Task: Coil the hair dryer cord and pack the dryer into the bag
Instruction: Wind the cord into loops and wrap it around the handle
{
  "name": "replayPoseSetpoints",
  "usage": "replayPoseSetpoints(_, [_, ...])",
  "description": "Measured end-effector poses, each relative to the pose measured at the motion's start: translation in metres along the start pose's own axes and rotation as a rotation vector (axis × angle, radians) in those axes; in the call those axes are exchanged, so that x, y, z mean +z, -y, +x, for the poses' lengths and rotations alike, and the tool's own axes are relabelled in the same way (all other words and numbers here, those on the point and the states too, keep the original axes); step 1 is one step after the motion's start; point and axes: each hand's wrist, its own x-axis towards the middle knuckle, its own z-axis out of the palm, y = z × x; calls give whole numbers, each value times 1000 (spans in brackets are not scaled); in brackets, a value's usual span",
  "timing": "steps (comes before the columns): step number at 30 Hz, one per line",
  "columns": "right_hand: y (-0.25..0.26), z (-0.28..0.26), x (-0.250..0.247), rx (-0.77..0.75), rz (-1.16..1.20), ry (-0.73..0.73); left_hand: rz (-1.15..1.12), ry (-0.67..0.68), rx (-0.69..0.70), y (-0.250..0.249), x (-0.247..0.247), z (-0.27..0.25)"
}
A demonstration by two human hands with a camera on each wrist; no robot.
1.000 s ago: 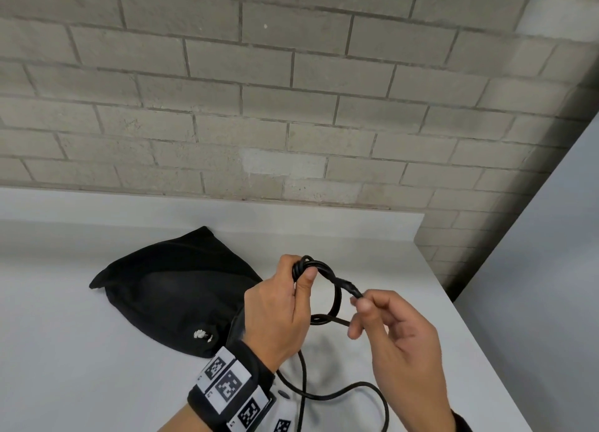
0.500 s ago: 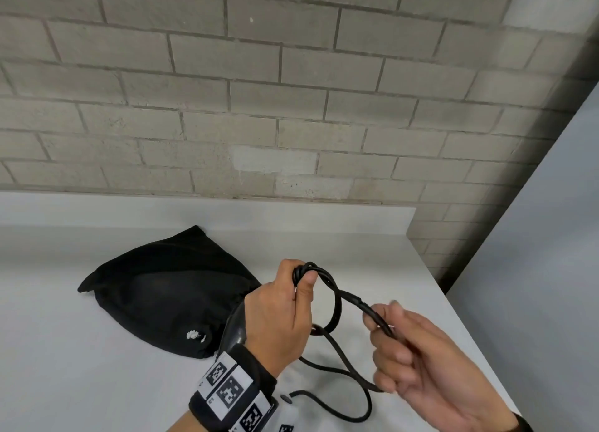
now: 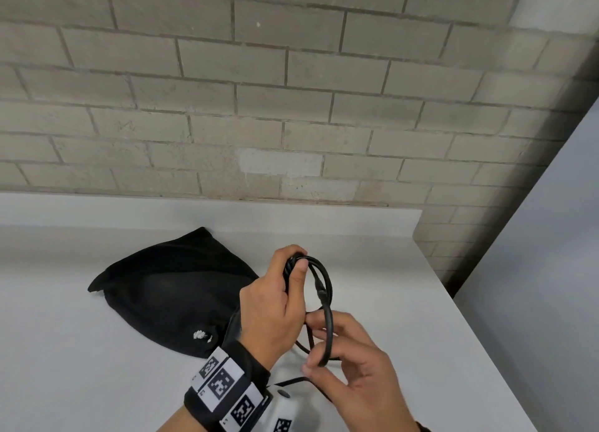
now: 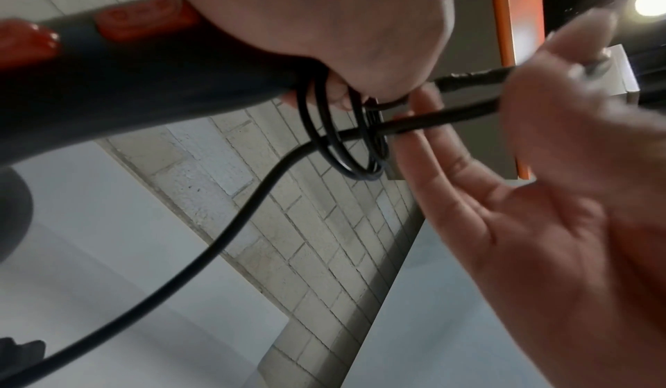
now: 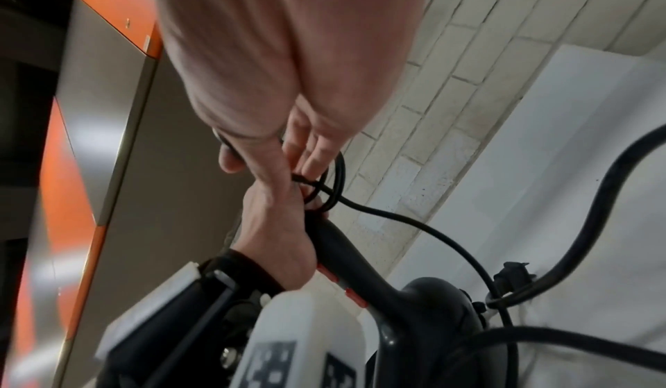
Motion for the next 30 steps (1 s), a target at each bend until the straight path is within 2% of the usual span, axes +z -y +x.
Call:
replayPoseSetpoints(4, [-7, 5, 4, -36, -130, -120, 6, 20, 9, 0, -2, -1])
replayPoseSetpoints(8, [-19, 10, -1, -250, -322, -126, 19, 50, 33, -2, -1, -4])
replayPoseSetpoints(10, [-18, 11, -3, -288, -331, -151, 24, 51, 41, -2, 1, -5])
replayPoseSetpoints(12, [-12, 10, -7, -176, -225, -253, 21, 39, 32, 1, 1, -3])
replayPoseSetpoints(14, [1, 9, -11, -4, 41, -351, 16, 21, 10, 5, 0, -1])
replayPoseSetpoints(16, [4, 8, -21, 105, 258, -408, -4, 15, -4, 7, -1, 2])
replayPoseSetpoints(18, [2, 5, -35, 167, 634, -344, -19, 15, -6, 9, -2, 3])
replayPoseSetpoints(20, [5, 1, -41, 77, 1036, -175, -27, 5, -18, 11, -5, 5])
replayPoseSetpoints(21, [5, -4, -54, 133, 1105, -231, -27, -5, -25, 14, -6, 8])
replayPoseSetpoints(23, [17, -9, -66, 256, 1039, -217, -17, -22, -36, 19, -7, 13])
replayPoseSetpoints(24, [16, -10, -68, 336, 1028, -65, -12, -24, -40, 21, -8, 15])
replayPoseSetpoints(25, [20, -14, -78, 491, 969, -26, -9, -21, -43, 22, -8, 15])
replayPoseSetpoints(27, [22, -21, -88, 693, 679, -134, -8, -10, -40, 20, -7, 14])
replayPoseSetpoints(30, [15, -23, -96, 748, 545, -194, 9, 0, -25, 16, -4, 10])
